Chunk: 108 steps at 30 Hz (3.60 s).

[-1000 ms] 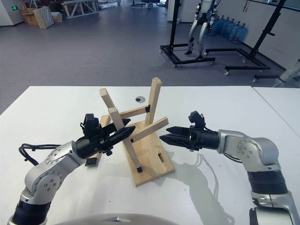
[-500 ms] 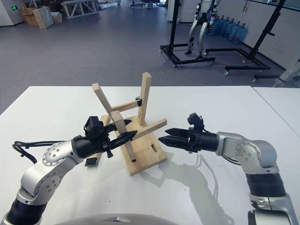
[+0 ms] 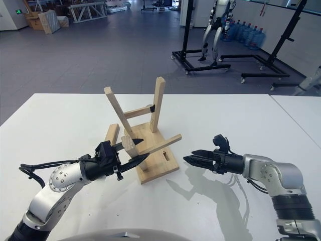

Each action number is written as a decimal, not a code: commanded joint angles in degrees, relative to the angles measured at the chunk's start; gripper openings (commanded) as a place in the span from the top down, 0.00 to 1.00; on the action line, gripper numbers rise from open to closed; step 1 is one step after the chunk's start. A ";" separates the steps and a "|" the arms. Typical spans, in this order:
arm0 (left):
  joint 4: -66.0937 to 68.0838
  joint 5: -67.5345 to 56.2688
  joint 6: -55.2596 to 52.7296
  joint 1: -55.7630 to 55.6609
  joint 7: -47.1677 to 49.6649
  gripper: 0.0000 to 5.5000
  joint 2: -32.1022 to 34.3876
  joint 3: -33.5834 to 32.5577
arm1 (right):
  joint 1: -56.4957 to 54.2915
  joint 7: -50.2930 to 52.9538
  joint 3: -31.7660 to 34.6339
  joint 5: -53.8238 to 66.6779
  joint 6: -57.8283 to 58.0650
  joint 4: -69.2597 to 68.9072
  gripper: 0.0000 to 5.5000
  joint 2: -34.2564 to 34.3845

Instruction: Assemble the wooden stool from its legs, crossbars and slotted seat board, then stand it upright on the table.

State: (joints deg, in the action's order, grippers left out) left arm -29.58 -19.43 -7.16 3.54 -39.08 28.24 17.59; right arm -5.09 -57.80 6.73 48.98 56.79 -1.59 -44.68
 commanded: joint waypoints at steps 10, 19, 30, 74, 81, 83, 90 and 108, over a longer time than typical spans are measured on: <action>5.98 2.13 -11.05 2.35 -3.97 0.63 8.31 6.97 | 1.33 1.63 -0.39 -0.71 0.52 -2.45 0.02 2.74; 4.43 0.66 -11.31 0.74 -2.15 0.47 7.03 4.51 | 1.45 1.99 -0.68 -0.81 0.70 -2.84 0.02 3.57; 3.24 5.88 -9.59 2.32 -4.86 0.44 10.85 0.67 | 2.45 2.72 -0.07 -1.08 0.70 -3.49 0.02 4.82; 0.74 -1.93 -60.36 -3.58 38.84 0.44 -13.46 -18.81 | 6.91 7.48 1.91 -0.79 -0.84 -6.25 0.02 11.02; 3.23 1.63 -59.08 -1.68 38.49 0.47 -13.43 -17.74 | 6.82 7.70 1.71 -0.80 -0.71 -6.18 0.02 11.21; 3.01 2.29 -59.14 -1.26 38.39 0.52 -13.21 -17.76 | 6.78 7.83 1.70 -0.74 -0.65 -6.15 0.02 11.32; 2.59 4.23 -58.67 -1.45 37.35 0.63 -13.18 -16.71 | 6.81 7.99 1.67 -0.76 -0.48 -6.17 0.02 11.57; 2.93 -29.99 -54.79 -37.86 19.74 0.63 3.09 -55.97 | -4.34 5.78 15.05 -0.54 -4.50 10.08 0.02 2.74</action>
State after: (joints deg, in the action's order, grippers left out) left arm -24.86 -42.74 -59.48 -29.06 -18.43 30.08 -37.88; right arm -4.54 -51.97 18.27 47.01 52.23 6.23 -39.36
